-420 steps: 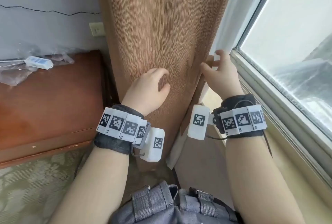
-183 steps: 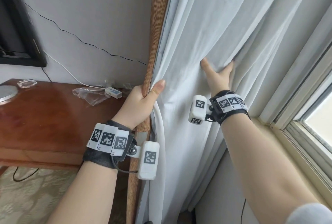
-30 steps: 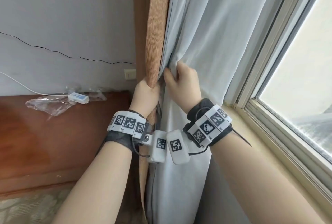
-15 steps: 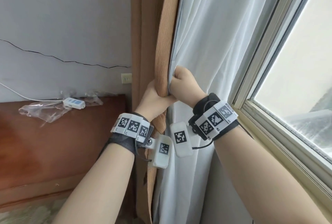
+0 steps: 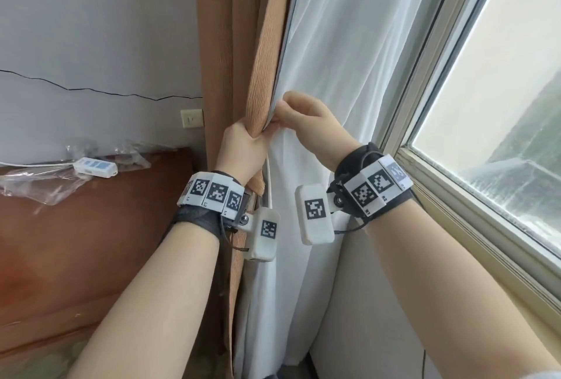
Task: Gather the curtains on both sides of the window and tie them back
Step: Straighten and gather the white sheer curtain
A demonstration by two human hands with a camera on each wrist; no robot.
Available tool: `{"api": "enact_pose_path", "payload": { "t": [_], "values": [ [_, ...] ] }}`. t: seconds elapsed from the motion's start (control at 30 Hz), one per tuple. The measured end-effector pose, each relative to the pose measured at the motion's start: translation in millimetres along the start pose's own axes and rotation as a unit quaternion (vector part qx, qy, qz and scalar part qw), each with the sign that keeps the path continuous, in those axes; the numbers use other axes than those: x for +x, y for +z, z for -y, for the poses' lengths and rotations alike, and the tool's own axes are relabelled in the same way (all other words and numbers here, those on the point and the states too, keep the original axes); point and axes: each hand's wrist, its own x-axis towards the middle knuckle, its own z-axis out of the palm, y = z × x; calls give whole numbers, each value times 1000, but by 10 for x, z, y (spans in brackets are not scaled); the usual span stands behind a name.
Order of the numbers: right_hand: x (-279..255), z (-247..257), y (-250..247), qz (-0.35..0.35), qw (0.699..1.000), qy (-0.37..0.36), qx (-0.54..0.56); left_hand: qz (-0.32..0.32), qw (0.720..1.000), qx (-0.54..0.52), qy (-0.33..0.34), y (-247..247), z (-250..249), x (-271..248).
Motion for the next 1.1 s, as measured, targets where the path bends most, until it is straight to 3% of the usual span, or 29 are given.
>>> {"api": "enact_pose_path", "payload": {
  "t": [0.1, 0.2, 0.33, 0.4, 0.5, 0.67, 0.83, 1.1],
  "values": [
    [94, -67, -94, -46, 995, -15, 89, -41, 999, 15, -11, -57, 82, 87],
    [249, -156, -235, -160, 982, -5, 103, -92, 995, 34, -8, -120, 81, 105],
    [445, -411, -519, -358, 933, 30, 28, -121, 990, 67, -27, -196, 81, 114],
    [546, -523, -618, -407, 908, 78, -58, -146, 986, 76, -24, -209, 102, 115],
    [637, -660, -677, -401, 894, 152, -131, -175, 980, 88, -16, -213, 98, 99],
    [678, -902, -683, -333, 920, 181, -105, -204, 975, 91, -14, -223, 74, 78],
    [685, -1004, -685, -322, 937, 118, -69, -213, 971, 103, -33, -184, 52, 81],
    [671, -1086, -869, -408, 910, 10, -78, -262, 955, 137, -27, -66, 104, 186]
  ]
}}
